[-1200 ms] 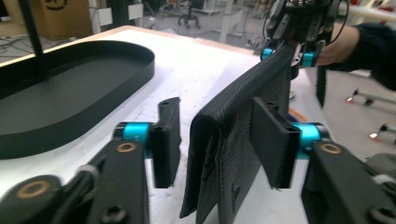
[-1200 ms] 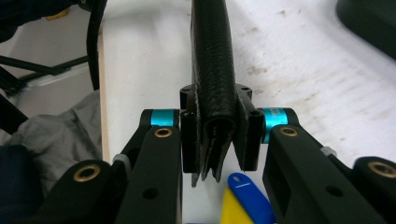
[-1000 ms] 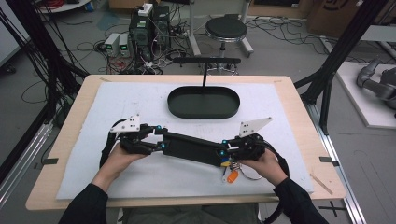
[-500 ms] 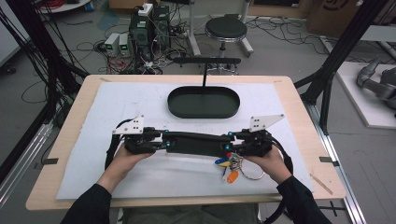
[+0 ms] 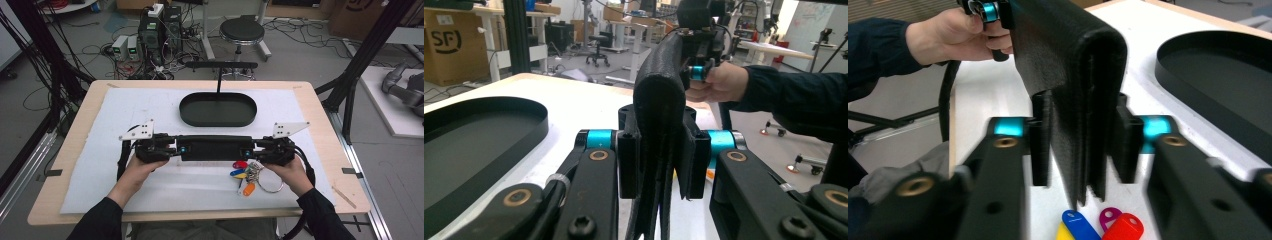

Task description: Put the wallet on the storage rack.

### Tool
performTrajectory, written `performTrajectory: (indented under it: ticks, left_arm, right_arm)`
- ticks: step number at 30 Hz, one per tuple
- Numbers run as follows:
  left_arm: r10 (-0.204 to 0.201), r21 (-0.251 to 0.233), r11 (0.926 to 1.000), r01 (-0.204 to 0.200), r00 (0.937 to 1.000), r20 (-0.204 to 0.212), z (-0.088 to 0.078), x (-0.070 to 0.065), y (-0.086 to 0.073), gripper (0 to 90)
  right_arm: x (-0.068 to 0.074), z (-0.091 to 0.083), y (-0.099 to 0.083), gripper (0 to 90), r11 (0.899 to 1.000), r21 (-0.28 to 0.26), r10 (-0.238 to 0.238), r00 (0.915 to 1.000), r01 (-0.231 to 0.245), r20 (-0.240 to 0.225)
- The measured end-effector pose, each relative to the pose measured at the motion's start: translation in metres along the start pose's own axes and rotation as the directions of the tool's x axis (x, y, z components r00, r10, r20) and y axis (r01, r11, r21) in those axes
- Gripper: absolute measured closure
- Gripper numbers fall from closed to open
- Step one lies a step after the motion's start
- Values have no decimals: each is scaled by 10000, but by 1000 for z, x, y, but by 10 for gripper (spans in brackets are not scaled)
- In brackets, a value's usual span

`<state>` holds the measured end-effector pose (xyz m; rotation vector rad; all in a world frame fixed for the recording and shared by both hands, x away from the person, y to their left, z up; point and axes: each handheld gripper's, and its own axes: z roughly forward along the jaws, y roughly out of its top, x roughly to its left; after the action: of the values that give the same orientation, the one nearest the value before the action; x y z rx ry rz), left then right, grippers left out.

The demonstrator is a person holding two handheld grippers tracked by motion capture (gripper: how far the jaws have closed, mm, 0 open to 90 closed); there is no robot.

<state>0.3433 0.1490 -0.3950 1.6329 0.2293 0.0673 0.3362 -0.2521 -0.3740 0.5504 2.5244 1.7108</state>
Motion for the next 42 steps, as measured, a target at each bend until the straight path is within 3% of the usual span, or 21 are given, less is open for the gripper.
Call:
performTrajectory:
  ticks: [4,6,9,13,18,23,25,27,29,34,40,42]
  left_arm:
    - [218,356,9991,-215,9997,-72,2,-2,3,662]
    - [230,634,9978,-215,9995,-230,5,-2,3,572]
    - [259,1007,9946,-232,9993,-259,8,-1,1,521]
    - [549,1109,9924,-532,9984,-120,11,-2,0,631]
    - [592,951,9937,-595,9982,58,12,-2,2,712]
    - [692,842,9941,-688,9976,-18,15,-5,6,732]
    - [726,911,9933,-718,9973,-58,17,-4,6,734]
    - [826,931,9924,-805,9964,-191,18,-4,7,735]
    - [817,900,9928,-789,9963,-274,18,-3,8,736]
    - [672,901,9941,-599,9945,-806,14,2,12,736]
    - [592,929,9946,-456,9871,-1485,9,8,22,736]
    - [666,1092,9929,-475,9816,-1787,10,9,24,736]
  right_arm:
    - [1,-6,1,782,9991,-378,-185,9990,169,-406]
    - [2,-6,1,786,9988,-428,-276,9985,256,-464]
    - [3,-5,1,787,9984,-372,-436,9977,417,-520]
    - [5,-4,1,787,9981,-357,-521,9970,501,-578]
    - [4,-6,1,786,9968,-572,-595,9969,565,-517]
    - [1,-10,0,756,9958,-779,-504,9981,474,-364]
    - [1,-10,0,730,9961,-730,-513,9986,504,-105]
    - [0,-10,-1,612,9967,-679,-448,9990,445,-28]
    - [-3,-11,-3,563,9977,-611,-298,9995,305,122]
    - [-9,-17,-6,409,9984,-549,-51,9971,93,754]
    - [-20,-30,-14,364,9971,-698,439,9765,-297,2111]
    - [-21,-35,-16,356,9968,-743,495,9591,-299,2786]
